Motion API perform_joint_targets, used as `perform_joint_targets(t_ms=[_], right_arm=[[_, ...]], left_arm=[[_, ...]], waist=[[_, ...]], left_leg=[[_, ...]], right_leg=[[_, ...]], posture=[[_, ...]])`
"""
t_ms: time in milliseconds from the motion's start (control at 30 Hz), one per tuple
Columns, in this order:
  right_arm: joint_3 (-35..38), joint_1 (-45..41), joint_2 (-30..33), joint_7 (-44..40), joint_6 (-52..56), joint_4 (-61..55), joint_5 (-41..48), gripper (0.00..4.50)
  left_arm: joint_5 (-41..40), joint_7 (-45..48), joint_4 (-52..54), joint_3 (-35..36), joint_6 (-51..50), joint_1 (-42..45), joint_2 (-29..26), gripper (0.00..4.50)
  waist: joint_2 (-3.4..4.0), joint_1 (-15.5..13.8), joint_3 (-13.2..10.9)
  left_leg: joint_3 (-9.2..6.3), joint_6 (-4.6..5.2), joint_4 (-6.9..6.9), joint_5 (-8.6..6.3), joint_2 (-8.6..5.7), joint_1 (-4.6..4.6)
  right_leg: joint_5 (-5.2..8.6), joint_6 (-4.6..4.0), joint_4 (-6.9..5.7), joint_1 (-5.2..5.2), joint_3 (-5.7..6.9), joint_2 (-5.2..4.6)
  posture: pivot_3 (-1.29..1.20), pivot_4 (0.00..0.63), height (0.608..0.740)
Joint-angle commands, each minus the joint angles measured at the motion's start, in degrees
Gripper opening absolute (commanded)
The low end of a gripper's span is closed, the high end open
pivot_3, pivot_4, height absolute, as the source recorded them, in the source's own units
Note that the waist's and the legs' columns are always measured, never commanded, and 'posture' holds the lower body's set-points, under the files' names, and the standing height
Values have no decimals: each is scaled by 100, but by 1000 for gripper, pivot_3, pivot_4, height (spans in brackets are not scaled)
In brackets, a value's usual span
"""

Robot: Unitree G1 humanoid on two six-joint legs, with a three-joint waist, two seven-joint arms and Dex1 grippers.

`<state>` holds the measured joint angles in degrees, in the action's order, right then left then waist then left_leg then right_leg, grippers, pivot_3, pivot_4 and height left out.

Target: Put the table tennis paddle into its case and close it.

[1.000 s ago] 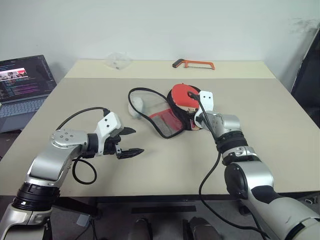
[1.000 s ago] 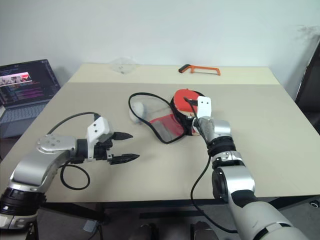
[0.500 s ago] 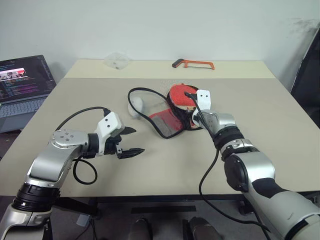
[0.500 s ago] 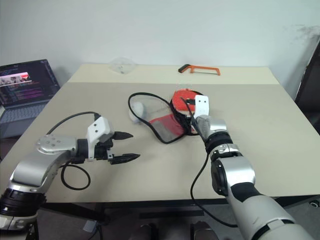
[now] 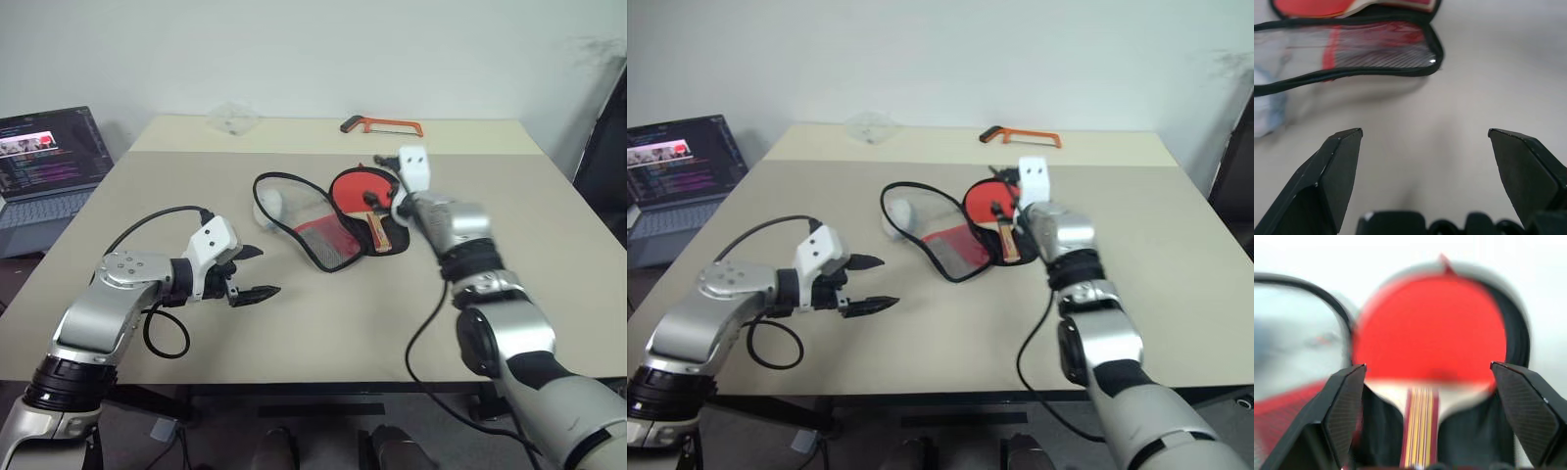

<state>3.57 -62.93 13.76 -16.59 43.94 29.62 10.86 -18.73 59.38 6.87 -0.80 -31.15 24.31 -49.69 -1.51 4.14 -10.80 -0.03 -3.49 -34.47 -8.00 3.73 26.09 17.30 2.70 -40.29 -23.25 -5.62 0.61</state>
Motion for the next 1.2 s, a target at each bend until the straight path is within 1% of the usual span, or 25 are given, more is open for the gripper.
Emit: perform_joint_targets(t_ms=[33, 100, 167, 233, 300, 367, 400, 433, 500, 700, 800, 833, 900, 1033, 1200], right_arm=[[-122, 898, 1020, -1360, 434, -2069, 514, 4460], [23, 1343, 1462, -1949, 327, -2645, 848, 4460], [186, 2029, 2008, -2894, -219, -3281, 1185, 4460], [290, 2476, 2354, -3516, -341, -3664, 1519, 4460], [282, 2719, 2548, -3867, -386, -3903, 1733, 4460], [212, 2832, 2596, -3984, -555, -4025, 1741, 4460], [175, 2855, 2567, -3984, -612, -4062, 1731, 4489], [135, 2874, 2537, -3998, -648, -4099, 1730, 4500], [45, 2916, 2523, -4048, -729, -4150, 1705, 4500], [-146, 3004, 2558, -4022, -894, -4161, 1613, 4500], [-177, 3049, 2614, -4089, -847, -4216, 1673, 4500], [-194, 3055, 2621, -4113, -844, -4216, 1682, 4500], [-230, 3067, 2621, -4133, -868, -4215, 1659, 4500], [-288, 3030, 2595, -4055, -928, -4153, 1544, 4500], [-170, 3041, 2606, -3855, -1001, -4155, 1471, 4500]], left_arm=[[-11, 96, -53, 119, 35, 101, -122, 4500], [55, 114, -170, 76, 88, 122, -147, 4500], [271, -8, -406, -94, 149, 242, -77, 4500], [432, -119, -596, -222, 194, 378, 32, 4500], [533, -192, -750, -292, 207, 516, 129, 4500], [649, -253, -938, -342, 258, 653, 195, 4500], [711, -292, -1045, -364, 285, 728, 230, 4322], [758, -337, -1136, -373, 305, 793, 267, 4109], [802, -388, -1260, -377, 311, 897, 332, 3522], [877, -463, -1412, -388, 273, 1055, 465, 1287], [1003, -627, -1715, -467, 284, 1292, 713, 161], [1078, -751, -1901, -504, 290, 1426, 839, 72], [1356, -1084, -2397, -682, 287, 1781, 1160, 72], [1650, -1510, -3454, -923, 604, 2557, 2029, 72], [1839, -2081, -4636, -882, 1213, 3398, 2954, 72]], waist=[[-1, -71, 0], [0, -92, 0], [0, -93, 0], [0, -76, 0], [0, -46, 0], [0, -18, 0], [0, -8, 0], [0, -2, 0], [0, -1, 0], [0, -22, 0], [0, -64, 0], [0, -82, 0], [-1, -103, 0], [-3, -165, -1], [-5, -226, -3]], left_leg=[[-1, 0, 6, 0, 0, 1], [3, 0, 16, 0, 1, 1], [9, 1, 19, 0, 1, -1], [9, 1, 20, 0, 2, -3], [11, 1, 19, 0, 3, -5], [11, 2, 15, 1, 3, -8], [10, 2, 12, 1, 4, -10], [9, 5, 10, 3, 4, -11], [7, 11, 6, 7, 3, -12], [11, 11, -7, 7, 1, -7], [8, 11, -7, 8, 2, -7], [8, 12, -9, 8, 1, -7], [7, 12, -17, 8, 1, -7], [5, 12, -38, 7, -3, -3], [6, 11, -43, 8, -5, 2]], right_leg=[[0, 0, 11, 3, 3, 0], [0, 0, 28, 4, 2, -1], [0, 0, 29, 3, -3, -1], [4, 7, 31, 5, -4, 1], [5, 8, 30, 5, -8, 2], [4, 11, 28, 6, -11, 3], [4, 14, 26, 7, -12, 4], [7, 25, 24, 7, -12, 4], [4, 31, 24, 10, -11, 5], [1, 36, 27, 14, -13, 0], [1, 36, 25, 14, -11, 2], [1, 36, 24, 14, -10, 2], [0, 38, 23, 17, -10, 2], [-7, 52, 28, 30, -10, 1], [-13, 62, 33, 30, -13, 1]], posture=[[0, 150, 740], [0, 150, 740], [0, 150, 740], [0, 150, 740], [0, 150, 740], [0, 150, 740], [0, 150, 740], [0, 150, 740], [0, 150, 740], [0, 150, 740], [0, 150, 740], [0, 150, 740], [0, 150, 740], [0, 150, 740], [0, 150, 740]])
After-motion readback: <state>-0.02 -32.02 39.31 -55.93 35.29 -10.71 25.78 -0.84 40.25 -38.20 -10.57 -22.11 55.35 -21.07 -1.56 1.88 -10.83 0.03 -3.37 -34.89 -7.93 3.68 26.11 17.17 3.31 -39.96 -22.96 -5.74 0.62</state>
